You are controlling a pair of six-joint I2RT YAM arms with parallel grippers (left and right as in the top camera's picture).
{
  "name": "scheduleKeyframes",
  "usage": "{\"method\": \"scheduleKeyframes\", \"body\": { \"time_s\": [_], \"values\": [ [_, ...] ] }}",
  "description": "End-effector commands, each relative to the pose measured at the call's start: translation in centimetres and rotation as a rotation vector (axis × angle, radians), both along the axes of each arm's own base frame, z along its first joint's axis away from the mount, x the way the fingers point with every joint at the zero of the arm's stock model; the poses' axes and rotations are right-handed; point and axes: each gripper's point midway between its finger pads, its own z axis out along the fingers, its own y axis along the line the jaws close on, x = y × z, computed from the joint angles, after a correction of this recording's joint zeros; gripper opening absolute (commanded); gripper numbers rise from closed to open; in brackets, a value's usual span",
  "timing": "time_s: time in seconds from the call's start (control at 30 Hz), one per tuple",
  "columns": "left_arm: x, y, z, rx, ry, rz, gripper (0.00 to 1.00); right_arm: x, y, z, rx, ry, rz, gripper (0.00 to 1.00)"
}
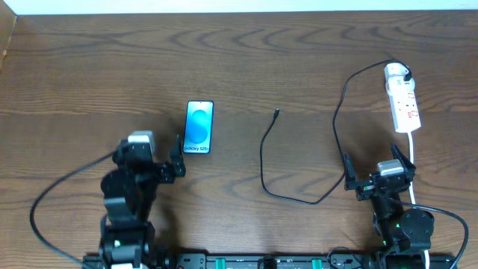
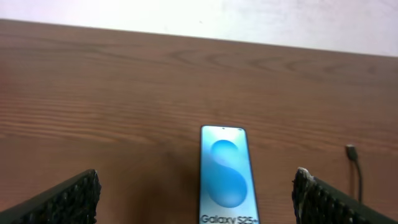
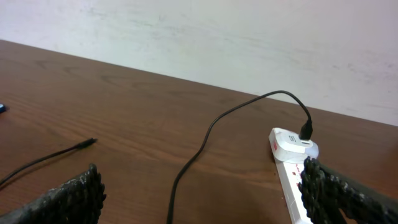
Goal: Plug charger to phone and switch on socket
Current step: 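Move the left gripper forward over the blue-screen phone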
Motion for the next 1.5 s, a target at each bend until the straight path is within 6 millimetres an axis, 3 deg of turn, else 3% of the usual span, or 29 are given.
{"method": "scheduleKeyframes", "body": {
  "time_s": [0.0, 0.5, 1.07, 1.3, 1.47],
  "values": [
    [1.4, -1.4, 1.4, -0.038, 0.03, -0.084, 0.98, 0.0, 0.0, 0.0, 0.001, 0.0, 0.002, 0.99],
    [4.5, -2.3, -1.0, -0.1, 0.303, -0.128, 0.98, 0.0, 0.0, -0.1, 0.001, 0.001, 0.002, 0.99],
    [7.4, -2.4, -0.6, -0.138, 0.517, -0.135, 0.98, 0.0, 0.0, -0.1, 0.001, 0.001, 0.002, 0.99],
    [7.0, -2.4, -1.0, -0.14, 0.542, -0.132, 0.98, 0.0, 0.0, -0.1, 0.001, 0.001, 0.002, 0.99],
    [7.1, -1.0, -1.5, -0.092, 0.553, -0.064, 0.98, 0.0, 0.0, -0.1, 0.001, 0.001, 0.002, 0.99]
  ]
}}
